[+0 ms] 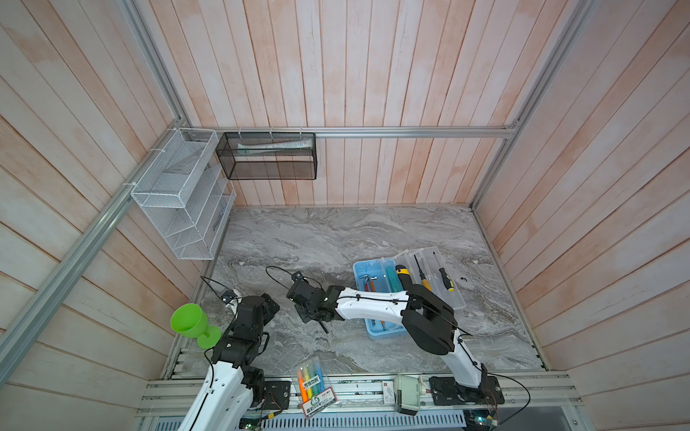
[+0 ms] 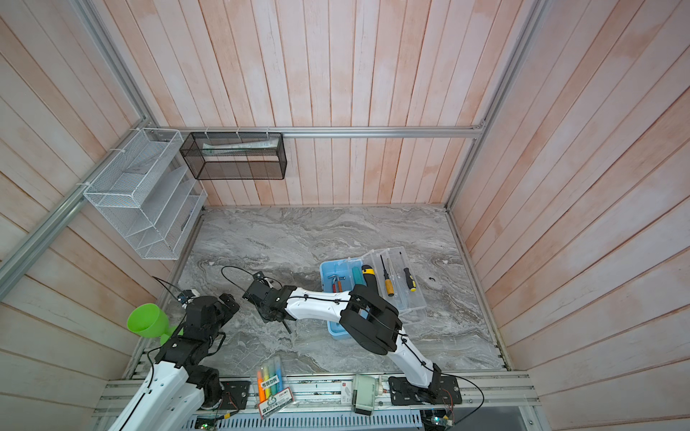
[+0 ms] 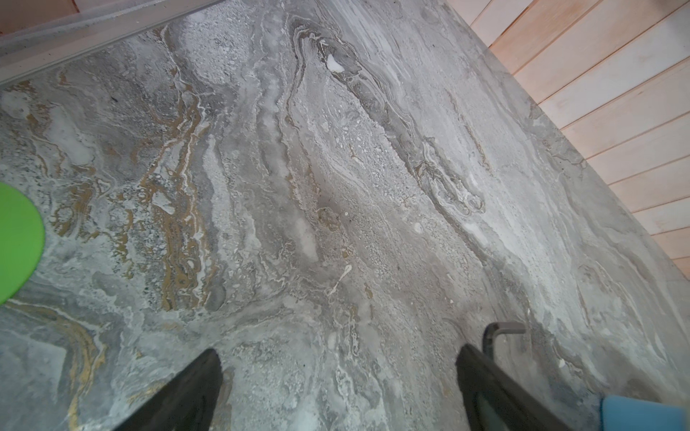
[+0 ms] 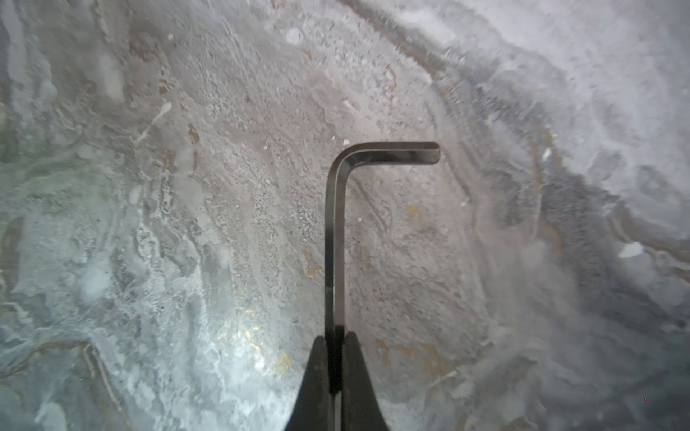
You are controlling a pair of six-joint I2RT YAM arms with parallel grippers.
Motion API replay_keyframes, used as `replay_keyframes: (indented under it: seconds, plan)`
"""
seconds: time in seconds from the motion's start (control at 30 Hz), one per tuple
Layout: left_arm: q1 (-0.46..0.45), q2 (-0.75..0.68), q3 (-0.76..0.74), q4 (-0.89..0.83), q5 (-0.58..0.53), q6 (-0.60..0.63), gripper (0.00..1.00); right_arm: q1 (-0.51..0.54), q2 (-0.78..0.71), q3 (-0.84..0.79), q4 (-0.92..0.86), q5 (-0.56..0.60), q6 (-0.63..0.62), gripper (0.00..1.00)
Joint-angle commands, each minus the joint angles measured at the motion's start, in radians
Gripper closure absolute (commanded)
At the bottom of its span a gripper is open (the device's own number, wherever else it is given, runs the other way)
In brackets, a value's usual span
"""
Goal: Pack the tool kit
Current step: 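Lift the black hex key and carry it over the blue box, then release the black hex key into the box while the left arm reaches forward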
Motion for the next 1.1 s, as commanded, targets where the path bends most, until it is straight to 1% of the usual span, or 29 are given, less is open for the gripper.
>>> replay_keyframes:
  seconds: [0.0,0.3,0.47,0.57,0.77,1.07]
  plan:
    - [0.004,-0.009,-0.017,0.018,0.009,0.02,0.0,-0.018,-0.106,-0.043,0.015,0.068,-0.007,1.0]
    - [0.0,-0.009,-0.019,0.036,0.034,0.046,0.0,-0.081,-0.372,-0.247,0.023,0.151,0.031,1.0]
    - [-0.007,-0.006,-0.02,0.046,0.04,0.056,0.0,-0.13,-0.522,-0.402,0.03,0.209,0.059,1.0]
    - [-0.012,-0.001,-0.019,0.05,0.038,0.059,0.0,-0.162,-0.591,-0.489,0.038,0.221,0.073,1.0]
    - [-0.026,0.004,-0.018,0.056,0.037,0.065,0.0,-0.21,-0.652,-0.605,0.064,0.218,0.095,1.0]
    - [-0.053,0.006,-0.015,0.058,0.018,0.066,0.0,-0.226,-0.619,-0.678,0.166,0.198,0.094,1.0]
